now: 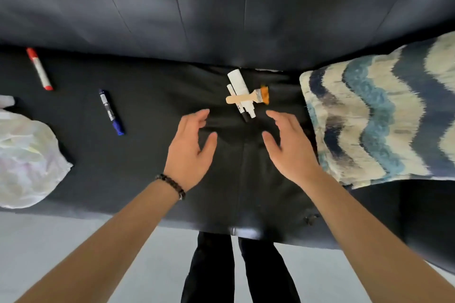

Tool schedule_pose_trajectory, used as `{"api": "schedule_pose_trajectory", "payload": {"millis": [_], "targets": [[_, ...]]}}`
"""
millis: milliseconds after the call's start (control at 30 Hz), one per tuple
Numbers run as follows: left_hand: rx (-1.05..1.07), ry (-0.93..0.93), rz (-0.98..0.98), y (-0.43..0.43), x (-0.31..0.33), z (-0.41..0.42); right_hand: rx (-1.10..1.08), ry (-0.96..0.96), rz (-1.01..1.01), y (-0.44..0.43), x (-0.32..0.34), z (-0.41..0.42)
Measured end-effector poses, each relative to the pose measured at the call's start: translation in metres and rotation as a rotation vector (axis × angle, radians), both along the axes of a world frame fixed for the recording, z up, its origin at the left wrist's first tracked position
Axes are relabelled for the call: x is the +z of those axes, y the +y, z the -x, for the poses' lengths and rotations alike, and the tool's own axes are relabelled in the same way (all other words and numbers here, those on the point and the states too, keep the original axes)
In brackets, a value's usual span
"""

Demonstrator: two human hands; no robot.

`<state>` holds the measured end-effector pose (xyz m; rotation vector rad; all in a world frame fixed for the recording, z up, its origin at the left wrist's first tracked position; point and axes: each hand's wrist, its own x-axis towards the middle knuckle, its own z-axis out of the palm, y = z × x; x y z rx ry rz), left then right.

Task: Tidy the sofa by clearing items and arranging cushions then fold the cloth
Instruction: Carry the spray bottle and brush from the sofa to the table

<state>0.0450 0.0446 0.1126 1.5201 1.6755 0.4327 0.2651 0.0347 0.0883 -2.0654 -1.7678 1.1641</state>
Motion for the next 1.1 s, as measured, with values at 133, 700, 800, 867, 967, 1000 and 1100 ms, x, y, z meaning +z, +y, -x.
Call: {"api": "schedule_pose_trajectory", "payload": {"millis": [133,700,800,867,967,1000,1100], "targets": [[-0.032,0.060,-0.024,0.040,-0.073,0.005,0.123,-0.195,-0.089,0.042,-0.088,0.021],[-0.868,0.751,-0.143,0.116,-0.201,-0.067,-0.096,-0.349,-0.137,-0.069,-0.136,-0.031],[-0.822,0.823,-0.125,0.087,-0.206,-0.067,-0.218,-0.258,-0.088,-0.077,-0.130,-0.030],[-0.762,0.829,-0.097,0.071,-0.202,-0.067,-0.277,-0.210,-0.039,-0.076,-0.127,-0.029],[-0.592,0.745,-0.023,0.060,-0.183,-0.054,-0.356,-0.133,0.010,-0.074,-0.118,-0.028],[-0.525,0.705,0.011,0.059,-0.172,-0.049,-0.373,-0.114,0.023,-0.075,-0.114,-0.029],[-0.363,0.533,0.032,0.058,-0.124,-0.033,-0.375,-0.090,0.054,-0.078,-0.094,-0.032]]}}
